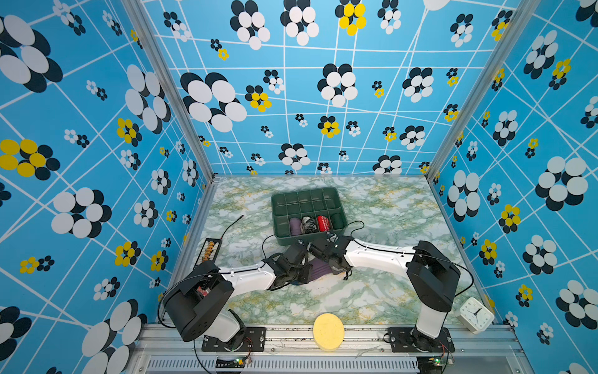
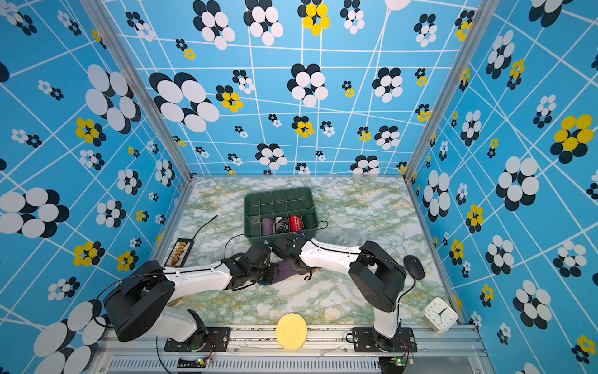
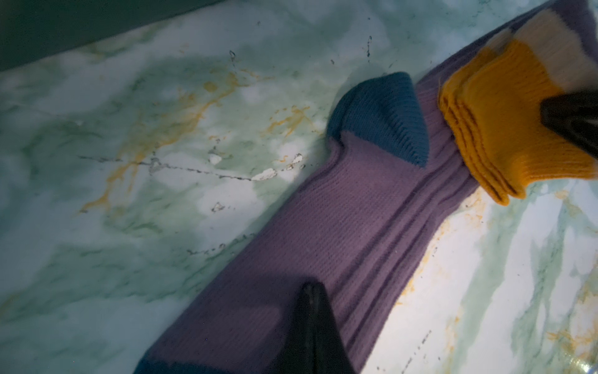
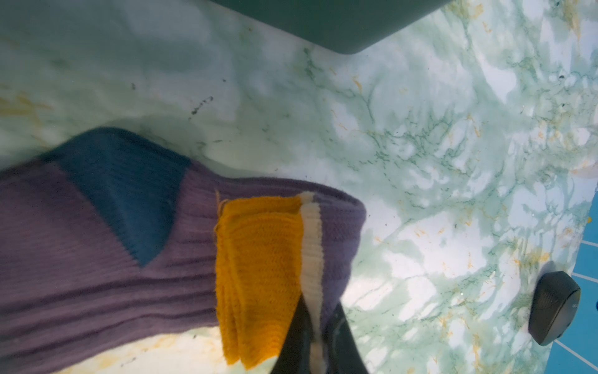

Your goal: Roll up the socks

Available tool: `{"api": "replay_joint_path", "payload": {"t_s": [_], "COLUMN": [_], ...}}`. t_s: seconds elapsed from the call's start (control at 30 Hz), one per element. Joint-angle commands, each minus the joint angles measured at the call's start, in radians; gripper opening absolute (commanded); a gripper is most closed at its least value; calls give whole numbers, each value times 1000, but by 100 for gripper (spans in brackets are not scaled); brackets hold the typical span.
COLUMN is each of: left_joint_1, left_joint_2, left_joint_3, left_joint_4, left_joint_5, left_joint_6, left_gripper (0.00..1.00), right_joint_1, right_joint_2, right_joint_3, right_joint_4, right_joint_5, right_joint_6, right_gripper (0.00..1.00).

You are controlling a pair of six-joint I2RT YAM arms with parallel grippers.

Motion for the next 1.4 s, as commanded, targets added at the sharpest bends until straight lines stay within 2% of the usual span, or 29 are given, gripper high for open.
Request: {"api": "replay_joint_path", "payload": {"t_s": [0.0, 0.53, 0.73, 0.93, 1.37], "left_joint_1": [12, 25, 29, 33, 38], "left_joint_2": [-10, -10, -10, -17, -20], "left_joint_3": [-26, -36, -39, -47, -45], "left_joint_4": [-30, -17, -12, -10, -15], "left_joint_5": [0, 9, 14, 13, 18], "left_joint_6": [-9, -5, -4, -5, -2], "left_gripper": [1, 1, 0, 0, 1], "right_joint_1": [15, 58, 71, 73, 72], "right_joint_2": [7, 68, 86, 65, 28], "right_joint_3": [26, 88, 114, 85, 52], "right_joint_4": [-25, -36, -37, 40, 124], "right_joint_5": [19, 15, 11, -57, -138], "right_joint_6": [25, 36, 34, 17, -1], "right_gripper": [10, 11, 14, 20, 22]}}
